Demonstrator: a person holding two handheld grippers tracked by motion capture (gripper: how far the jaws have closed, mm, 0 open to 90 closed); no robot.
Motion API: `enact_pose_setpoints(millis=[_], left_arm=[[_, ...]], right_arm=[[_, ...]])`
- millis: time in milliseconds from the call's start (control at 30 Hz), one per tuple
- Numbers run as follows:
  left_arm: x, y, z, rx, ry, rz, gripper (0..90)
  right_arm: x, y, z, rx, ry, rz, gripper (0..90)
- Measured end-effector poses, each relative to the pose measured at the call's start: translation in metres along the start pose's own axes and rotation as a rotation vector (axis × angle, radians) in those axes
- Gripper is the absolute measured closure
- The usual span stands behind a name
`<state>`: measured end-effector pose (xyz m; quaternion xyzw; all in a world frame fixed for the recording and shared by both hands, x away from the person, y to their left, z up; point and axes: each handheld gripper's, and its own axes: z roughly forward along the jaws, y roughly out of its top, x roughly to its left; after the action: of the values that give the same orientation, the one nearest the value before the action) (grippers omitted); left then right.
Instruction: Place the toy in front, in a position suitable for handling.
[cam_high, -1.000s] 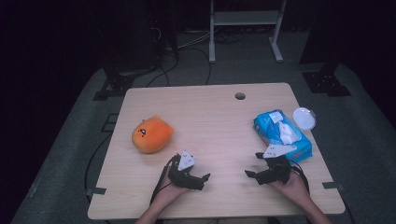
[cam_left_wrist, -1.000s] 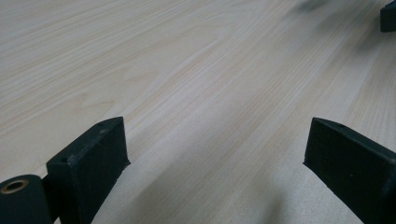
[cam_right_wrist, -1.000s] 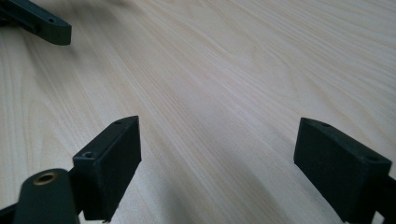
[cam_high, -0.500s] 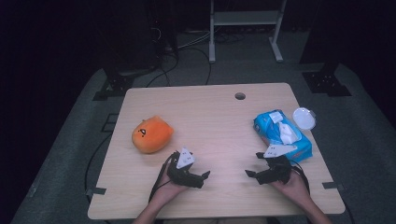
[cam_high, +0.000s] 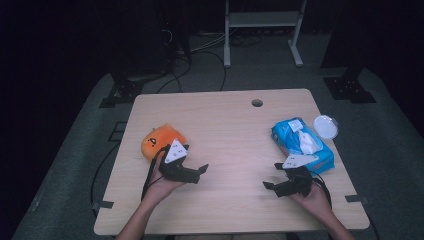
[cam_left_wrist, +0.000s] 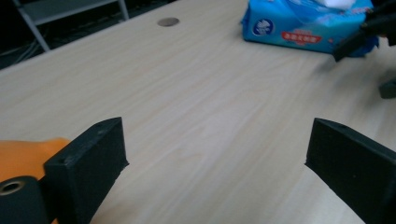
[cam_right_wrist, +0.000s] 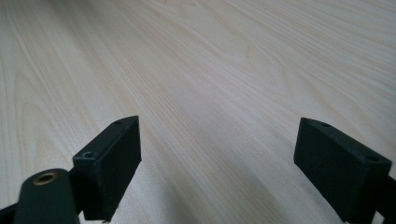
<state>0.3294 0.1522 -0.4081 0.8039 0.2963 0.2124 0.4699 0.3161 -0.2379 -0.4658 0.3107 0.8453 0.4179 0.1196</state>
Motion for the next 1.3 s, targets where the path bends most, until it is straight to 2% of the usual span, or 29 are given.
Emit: enact_pose_setpoints(millis=[33,200,567,833,967,1267,1300], left_arm=[[0.0,0.0,0.0,0.0,0.0,0.0,4.3],[0.02,0.011,-0.014,-0.032,0.036,-0.007,4.2],[0.044,0.02,-0.029,-0.042,0.077,-0.016,4.2],[0.067,0.019,-0.041,-0.056,0.119,-0.039,3.9],[0.08,0.015,-0.046,-0.063,0.139,-0.063,3.9],[0.109,-0.008,-0.046,-0.045,0.197,-0.128,3.9],[0.109,-0.008,-0.046,-0.045,0.197,-0.128,3.9]], right_arm=[[0.0,0.0,0.0,0.0,0.0,0.0,13.9],[0.0,0.0,0.0,0.0,0.0,0.001,13.9],[0.001,0.001,0.001,-0.001,-0.003,0.001,13.9],[0.001,0.001,0.001,-0.001,-0.004,-0.001,13.9],[0.001,0.0,0.001,0.002,-0.005,-0.001,13.9],[0.002,0.0,0.001,0.006,-0.005,-0.005,13.9],[0.002,0.0,0.001,0.006,-0.005,-0.005,13.9]])
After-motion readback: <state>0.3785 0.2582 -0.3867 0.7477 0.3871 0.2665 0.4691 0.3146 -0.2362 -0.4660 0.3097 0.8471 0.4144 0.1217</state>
